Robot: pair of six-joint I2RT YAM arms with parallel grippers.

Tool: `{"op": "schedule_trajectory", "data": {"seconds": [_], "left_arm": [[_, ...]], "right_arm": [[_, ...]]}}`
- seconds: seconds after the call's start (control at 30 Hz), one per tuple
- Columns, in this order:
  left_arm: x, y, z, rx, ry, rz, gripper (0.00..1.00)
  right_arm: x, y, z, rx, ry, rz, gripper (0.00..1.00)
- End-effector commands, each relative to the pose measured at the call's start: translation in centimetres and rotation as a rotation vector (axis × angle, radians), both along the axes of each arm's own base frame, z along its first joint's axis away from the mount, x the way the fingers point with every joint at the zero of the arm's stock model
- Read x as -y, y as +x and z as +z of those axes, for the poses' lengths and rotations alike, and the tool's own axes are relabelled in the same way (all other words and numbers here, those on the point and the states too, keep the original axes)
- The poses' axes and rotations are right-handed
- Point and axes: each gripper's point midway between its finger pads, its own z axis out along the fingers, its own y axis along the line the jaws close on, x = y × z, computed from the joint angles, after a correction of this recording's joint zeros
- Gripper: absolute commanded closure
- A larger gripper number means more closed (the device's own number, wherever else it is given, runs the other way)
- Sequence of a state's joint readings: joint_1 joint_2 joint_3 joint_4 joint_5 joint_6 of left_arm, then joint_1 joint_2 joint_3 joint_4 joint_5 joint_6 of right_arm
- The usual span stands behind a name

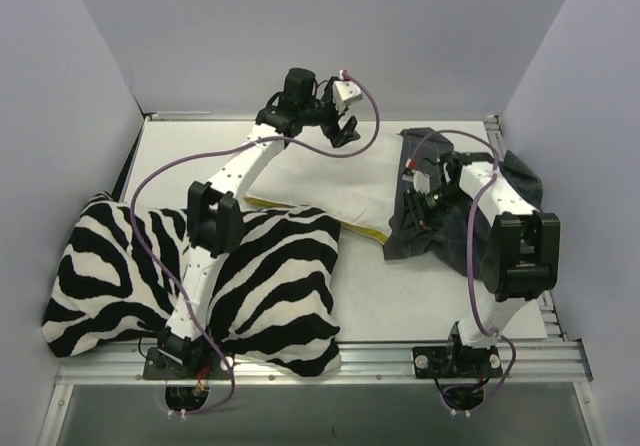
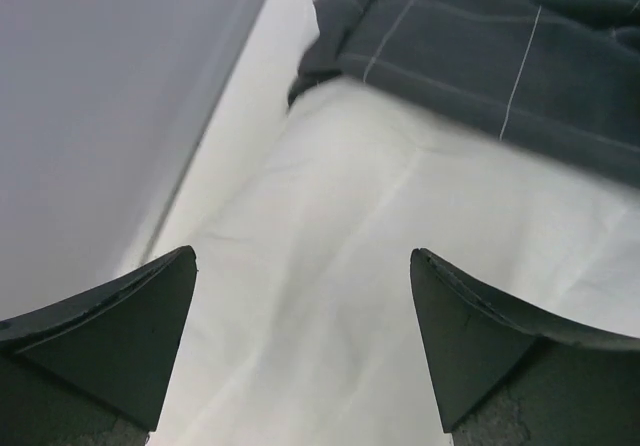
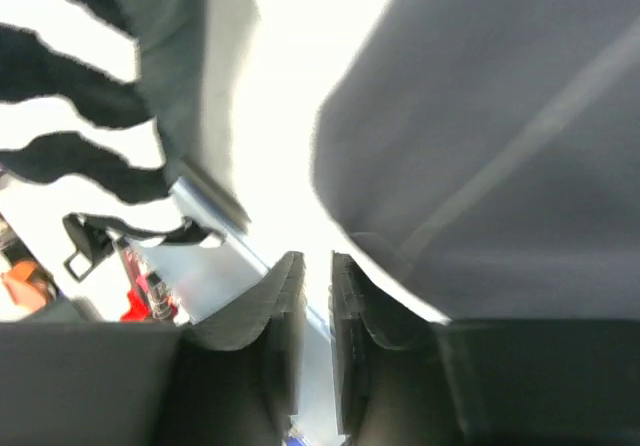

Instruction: Put the pillow into the pillowcase

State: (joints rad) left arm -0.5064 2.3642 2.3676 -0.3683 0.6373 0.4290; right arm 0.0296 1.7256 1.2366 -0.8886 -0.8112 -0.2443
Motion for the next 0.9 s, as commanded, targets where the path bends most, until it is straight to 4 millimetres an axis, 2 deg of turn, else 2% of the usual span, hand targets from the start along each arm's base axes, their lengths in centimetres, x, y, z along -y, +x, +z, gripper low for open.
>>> {"op": "schedule_trajectory", "data": {"seconds": [0.0, 0.03, 0.07, 0.1, 0.17, 0.2, 0.27, 0.3, 0.37, 0.4, 0.43, 0.5, 0.57, 0.6, 0.67, 0.7, 0.73, 0.77, 0.8, 0.83, 0.87], "left_arm": [[0.5, -1.8, -8.7, -0.232, 0.135, -0.014, 0.04], [0.6, -2.0, -9.7, -0.214, 0.158, -0.039, 0.04], [0.6, -2.6, -11.2, -0.225, 0.190, -0.058, 0.04], [0.8, -3.3, -12.1, -0.220, 0.212, -0.082, 0.04], [0.7, -5.0, -14.7, -0.243, 0.265, -0.140, 0.06], [1.0, -5.8, -14.8, -0.242, 0.276, -0.163, 0.07], [0.9, -6.9, -15.2, -0.253, 0.283, -0.205, 0.07], [1.0, -7.7, -14.9, -0.262, 0.271, -0.232, 0.07], [0.9, -8.2, -14.3, -0.264, 0.259, -0.250, 0.06], [0.8, -8.6, -13.6, -0.252, 0.247, -0.278, 0.05], [0.5, -8.8, -13.3, -0.243, 0.245, -0.292, 0.05], [0.1, -9.5, -12.8, -0.207, 0.260, -0.324, 0.04], [-0.2, -9.9, -12.5, -0.196, 0.265, -0.332, 0.04], [-0.3, -10.1, -12.1, -0.187, 0.265, -0.335, 0.04], [-0.5, -10.2, -11.9, -0.196, 0.266, -0.329, 0.03], [-0.7, -10.3, -11.5, -0.197, 0.263, -0.326, 0.03], [-0.5, -10.6, -10.4, -0.183, 0.248, -0.351, 0.03], [-1.2, -11.6, -10.5, -0.214, 0.264, -0.375, 0.03], [-1.3, -11.9, -10.0, -0.165, 0.280, -0.412, 0.03], [-1.5, -12.3, -10.1, -0.146, 0.306, -0.428, 0.03], [-2.6, -13.1, -11.2, -0.160, 0.380, -0.432, 0.03]], "right_arm": [[-0.2, -0.1, 3.5, 0.000, 0.032, 0.069, 0.77], [0.1, 1.2, 4.2, 0.015, 0.039, 0.040, 0.70], [0.2, 4.0, 6.4, 0.103, 0.050, 0.016, 0.52], [1.8, 6.0, 6.7, 0.094, 0.053, -0.074, 0.45], [3.2, 9.2, 8.1, 0.161, 0.021, -0.133, 0.35], [4.2, 12.0, 9.2, 0.226, -0.014, -0.174, 0.34], [6.2, 14.6, 8.8, 0.286, -0.140, -0.210, 0.32], [7.0, 16.7, 8.9, 0.342, -0.187, -0.222, 0.31], [8.6, 19.0, 8.2, 0.386, -0.290, -0.245, 0.32], [9.0, 20.0, 6.7, 0.372, -0.318, -0.244, 0.33], [9.4, 21.4, 7.4, 0.410, -0.338, -0.268, 0.33], [10.3, 23.9, 5.9, 0.438, -0.376, -0.307, 0.34], [10.1, 25.8, 5.5, 0.481, -0.381, -0.333, 0.34], [10.1, 27.1, 4.5, 0.501, -0.396, -0.333, 0.34], [9.1, 27.9, 3.8, 0.514, -0.389, -0.302, 0.34], [8.9, 27.9, 2.9, 0.495, -0.384, -0.298, 0.34], [8.2, 27.7, 2.9, 0.488, -0.356, -0.286, 0.34], [7.9, 26.6, 1.6, 0.448, -0.344, -0.268, 0.34], [7.7, 25.9, 2.9, 0.463, -0.333, -0.262, 0.34], [7.0, 24.8, 3.0, 0.444, -0.298, -0.246, 0.34], [6.8, 23.0, 1.8, 0.394, -0.292, -0.233, 0.33]]}}
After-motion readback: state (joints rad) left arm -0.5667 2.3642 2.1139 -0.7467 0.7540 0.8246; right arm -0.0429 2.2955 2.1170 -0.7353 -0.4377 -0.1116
